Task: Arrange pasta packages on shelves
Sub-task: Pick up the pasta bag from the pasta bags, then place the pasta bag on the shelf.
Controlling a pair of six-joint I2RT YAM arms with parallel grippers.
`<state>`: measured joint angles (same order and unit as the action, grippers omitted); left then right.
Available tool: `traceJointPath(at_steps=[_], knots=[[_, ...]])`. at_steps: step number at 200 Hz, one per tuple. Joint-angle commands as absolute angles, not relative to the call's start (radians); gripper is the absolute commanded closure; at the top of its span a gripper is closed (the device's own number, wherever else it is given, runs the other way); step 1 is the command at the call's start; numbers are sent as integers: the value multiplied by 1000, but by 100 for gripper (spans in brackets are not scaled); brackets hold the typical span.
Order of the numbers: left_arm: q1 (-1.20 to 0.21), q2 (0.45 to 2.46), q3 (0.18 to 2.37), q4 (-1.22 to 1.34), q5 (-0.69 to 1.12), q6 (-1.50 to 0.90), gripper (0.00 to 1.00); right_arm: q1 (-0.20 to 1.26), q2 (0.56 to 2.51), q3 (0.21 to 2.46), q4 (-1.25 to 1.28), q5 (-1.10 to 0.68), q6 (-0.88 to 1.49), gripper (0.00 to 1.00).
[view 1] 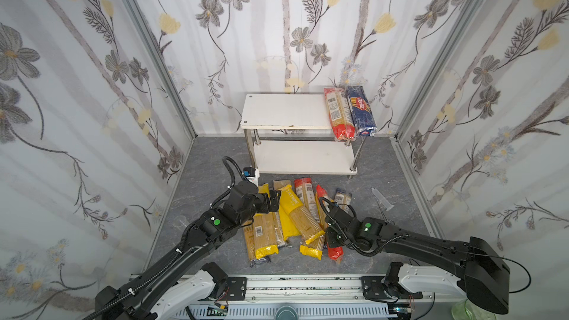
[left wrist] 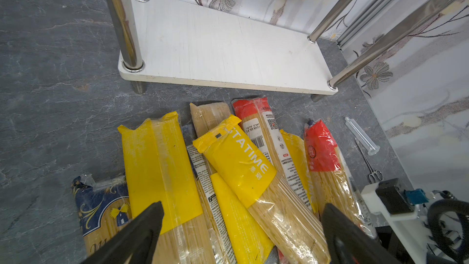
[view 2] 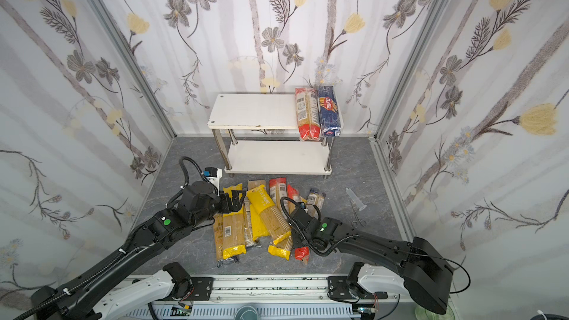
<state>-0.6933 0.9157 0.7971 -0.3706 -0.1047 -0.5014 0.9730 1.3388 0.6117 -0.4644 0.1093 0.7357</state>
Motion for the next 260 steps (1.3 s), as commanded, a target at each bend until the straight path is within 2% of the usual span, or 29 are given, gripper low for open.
traceJointPath(at_steps=[1,32,53,72,83,96,141,186,236,260], knots=[[-692,928,816,-362,-116,-504,0,957,1342,578,-321,117,735,48],[-692,932,830,-363,-118,-505,0,950,1327,552,-316,116,731,47],[-692,936,837,-364,-117,-507,0,946,1284,554,-355,127,731,62],[-694,944,850,-364,-117,-508,0,946,1210,574,-430,152,728,72],[-692,951,858,-364,-120,-504,0,947,1160,585,-468,166,720,73],[-692,959,869,-362,-121,-501,0,945,1104,605,-522,187,717,81],[-692,962,890,-363,-115,-494,0,943,960,744,-663,233,691,82],[-692,942,893,-364,-121,-485,0,949,1026,1186,-786,312,571,82],[-692,938,900,-364,-109,-483,0,948,1262,1617,-802,326,416,79],[-691,949,906,-364,-110,-476,0,914,1423,1892,-835,355,326,77]])
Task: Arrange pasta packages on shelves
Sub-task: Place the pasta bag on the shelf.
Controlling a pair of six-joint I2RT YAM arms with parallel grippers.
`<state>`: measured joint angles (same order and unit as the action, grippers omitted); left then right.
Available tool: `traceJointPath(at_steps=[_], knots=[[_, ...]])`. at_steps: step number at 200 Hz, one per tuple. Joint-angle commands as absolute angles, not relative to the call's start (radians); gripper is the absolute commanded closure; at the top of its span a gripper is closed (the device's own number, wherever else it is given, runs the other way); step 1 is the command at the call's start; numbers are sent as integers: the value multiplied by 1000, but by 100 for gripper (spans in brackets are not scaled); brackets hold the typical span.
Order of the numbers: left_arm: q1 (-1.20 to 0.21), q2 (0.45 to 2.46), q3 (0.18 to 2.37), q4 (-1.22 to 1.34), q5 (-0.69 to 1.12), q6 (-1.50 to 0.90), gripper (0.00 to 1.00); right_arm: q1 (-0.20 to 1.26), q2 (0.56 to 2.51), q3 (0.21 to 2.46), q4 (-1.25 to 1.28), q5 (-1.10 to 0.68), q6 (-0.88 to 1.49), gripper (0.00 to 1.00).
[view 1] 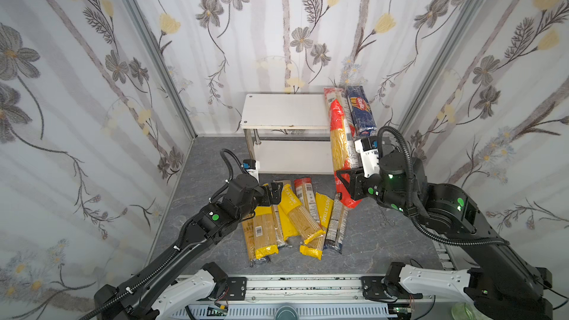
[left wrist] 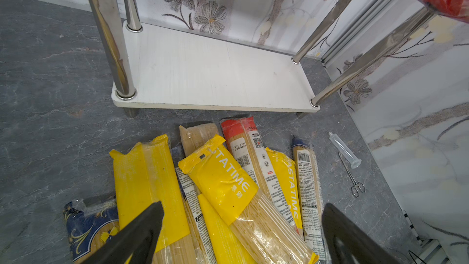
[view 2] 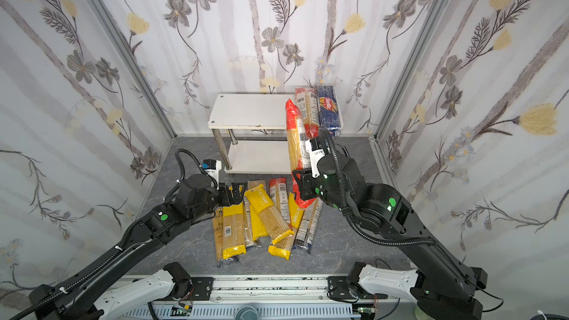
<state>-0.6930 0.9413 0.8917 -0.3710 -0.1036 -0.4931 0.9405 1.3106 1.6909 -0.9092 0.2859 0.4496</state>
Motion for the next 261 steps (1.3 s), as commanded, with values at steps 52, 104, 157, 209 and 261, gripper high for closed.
traceJointPath(at_steps=[52,104,157,209,261], knots=[[-687,1028,956,-362,-99,-452,0,655,1897,2551,-911,143,241,75],[-678,1073,1005,-364,-101,-425,0,528,2039,2588,-800,-5,250,68],[-669,1134,1046,-362,-104,-410,0,478,2121,2589,-780,-44,262,56],[-663,1172,1060,-362,-104,-407,0,448,2179,2588,-776,-57,270,38],[-663,1167,1052,-362,-99,-416,0,453,2142,2588,-788,-53,249,29]])
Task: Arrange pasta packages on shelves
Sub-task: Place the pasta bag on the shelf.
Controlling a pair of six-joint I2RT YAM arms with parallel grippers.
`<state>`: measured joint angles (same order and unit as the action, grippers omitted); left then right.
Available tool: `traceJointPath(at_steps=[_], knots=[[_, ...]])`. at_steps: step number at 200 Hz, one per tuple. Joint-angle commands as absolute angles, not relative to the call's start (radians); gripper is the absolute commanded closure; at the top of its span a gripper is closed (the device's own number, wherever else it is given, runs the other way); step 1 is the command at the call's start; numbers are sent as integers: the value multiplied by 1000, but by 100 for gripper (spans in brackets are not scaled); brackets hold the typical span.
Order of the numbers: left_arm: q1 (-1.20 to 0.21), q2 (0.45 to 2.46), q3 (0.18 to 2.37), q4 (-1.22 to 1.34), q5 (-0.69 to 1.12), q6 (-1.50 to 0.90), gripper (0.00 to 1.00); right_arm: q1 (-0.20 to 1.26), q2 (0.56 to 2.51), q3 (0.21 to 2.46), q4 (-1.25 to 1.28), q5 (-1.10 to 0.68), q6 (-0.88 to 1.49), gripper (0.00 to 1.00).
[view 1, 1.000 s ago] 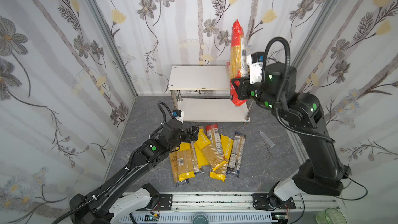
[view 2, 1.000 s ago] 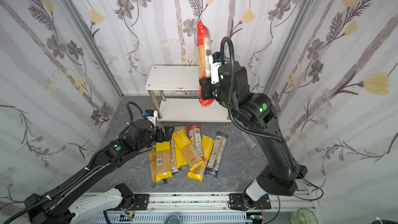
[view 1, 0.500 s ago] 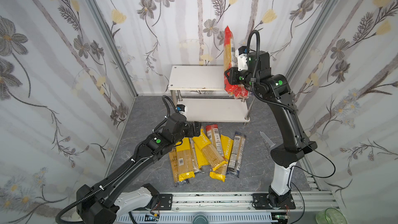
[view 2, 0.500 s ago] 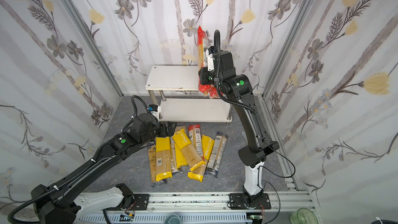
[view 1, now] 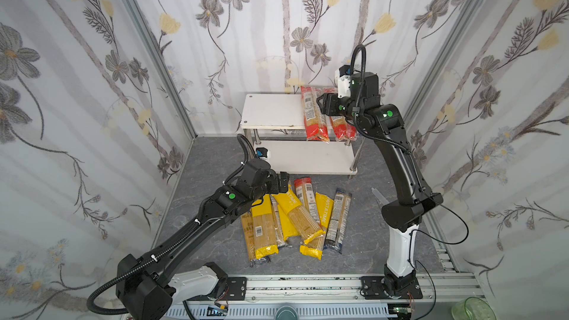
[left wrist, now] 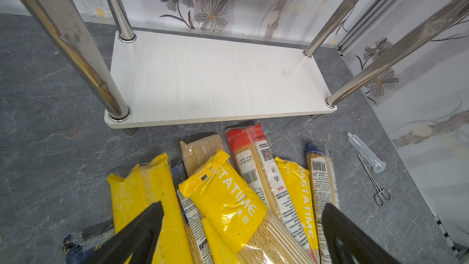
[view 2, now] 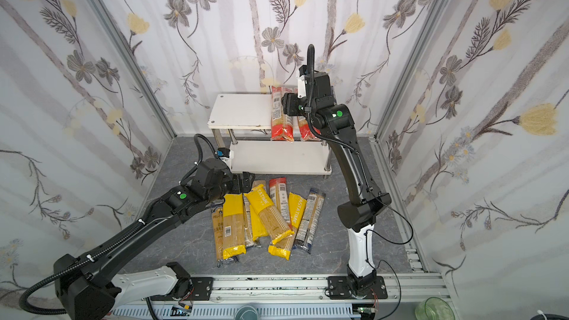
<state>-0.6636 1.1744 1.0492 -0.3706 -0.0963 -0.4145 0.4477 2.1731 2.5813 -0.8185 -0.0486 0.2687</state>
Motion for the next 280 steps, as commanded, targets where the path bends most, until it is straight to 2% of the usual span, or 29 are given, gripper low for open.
traceJointPath(at_steps=[1,43,66,87,133,165,196,221,229,240,280], knots=[[-664,1166,1051,-362,-99,-417,0,453,2140,2588,-788,-52,248,29],[-663,1159,1016,-353,-71,-463,0,505,2037,2570,-867,32,192,24],[-673,1135,962,-338,-71,-491,0,562,1935,2440,-875,87,172,23],[-686,1097,894,-325,-83,-521,1,624,1791,2216,-830,132,178,21],[-709,960,744,-317,-119,-594,1,777,1400,1565,-615,168,299,14],[-710,854,664,-320,-114,-624,0,928,1266,1217,-521,171,419,13],[-710,801,631,-324,-97,-648,1,1030,1253,1008,-423,161,510,13],[-711,785,619,-328,-103,-651,1,1043,1293,909,-318,99,527,12],[-711,785,620,-329,-103,-649,1,1043,1319,896,-296,83,526,10],[-711,788,621,-333,-104,-646,0,1043,1368,895,-277,65,524,0],[-700,824,657,-346,-113,-613,0,1039,1586,962,-267,43,488,0]])
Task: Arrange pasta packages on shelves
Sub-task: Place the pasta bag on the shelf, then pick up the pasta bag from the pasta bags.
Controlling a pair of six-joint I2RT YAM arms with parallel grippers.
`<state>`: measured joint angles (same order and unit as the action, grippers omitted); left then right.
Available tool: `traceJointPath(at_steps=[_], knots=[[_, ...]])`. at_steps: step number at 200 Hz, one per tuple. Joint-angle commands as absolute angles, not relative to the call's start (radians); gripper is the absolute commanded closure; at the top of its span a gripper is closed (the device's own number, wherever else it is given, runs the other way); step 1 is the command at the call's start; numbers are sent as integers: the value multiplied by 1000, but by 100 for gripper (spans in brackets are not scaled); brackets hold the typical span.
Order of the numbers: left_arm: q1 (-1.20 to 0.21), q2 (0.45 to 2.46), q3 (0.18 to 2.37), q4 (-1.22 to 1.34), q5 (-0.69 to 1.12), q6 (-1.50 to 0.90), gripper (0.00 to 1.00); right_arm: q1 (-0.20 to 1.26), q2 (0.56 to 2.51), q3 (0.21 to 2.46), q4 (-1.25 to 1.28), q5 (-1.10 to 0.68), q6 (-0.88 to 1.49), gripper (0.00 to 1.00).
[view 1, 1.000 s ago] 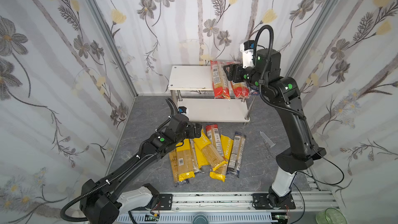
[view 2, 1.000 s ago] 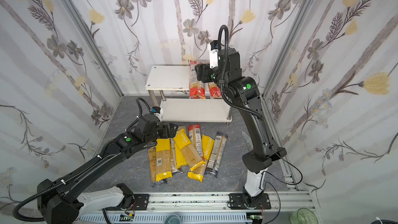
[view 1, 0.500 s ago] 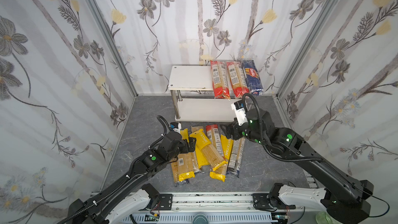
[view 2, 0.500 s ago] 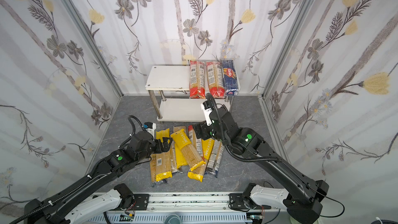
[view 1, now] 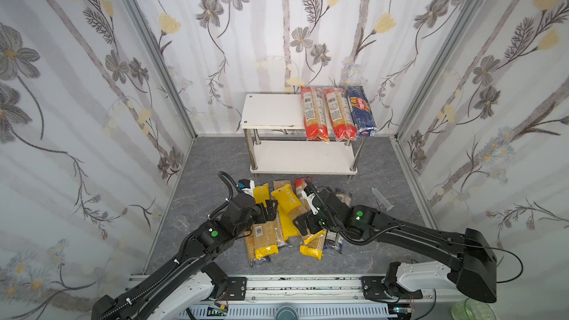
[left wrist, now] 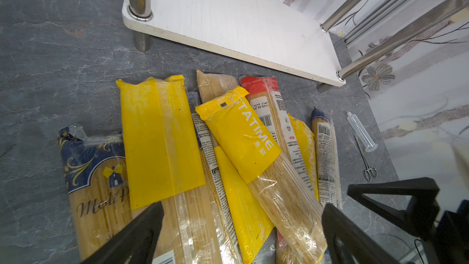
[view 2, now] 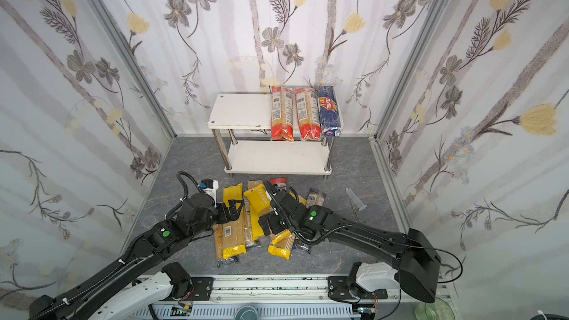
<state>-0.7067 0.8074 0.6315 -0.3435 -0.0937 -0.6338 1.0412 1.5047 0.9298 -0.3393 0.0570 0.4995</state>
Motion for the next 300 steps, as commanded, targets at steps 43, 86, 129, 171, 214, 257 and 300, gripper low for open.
traceJointPath(at_steps=[43,86,129,171,214,257,300], knots=[[-651,828,685,-358,-141,-588,0,1008,1755,1000,-276,43,480,0],[-595,842,703,-359,-115,-557,0,993,1809,997,-296,50,474,1],[-570,857,719,-359,-107,-528,0,986,1846,997,-323,62,469,12],[-563,846,719,-359,-95,-523,0,982,1835,974,-327,38,472,72],[-560,821,715,-362,-92,-527,0,989,1710,977,-372,29,477,100],[-561,796,722,-373,-89,-530,0,1000,1492,1019,-441,6,481,100],[-559,796,743,-380,-90,-529,0,1003,1326,1146,-532,7,455,100]])
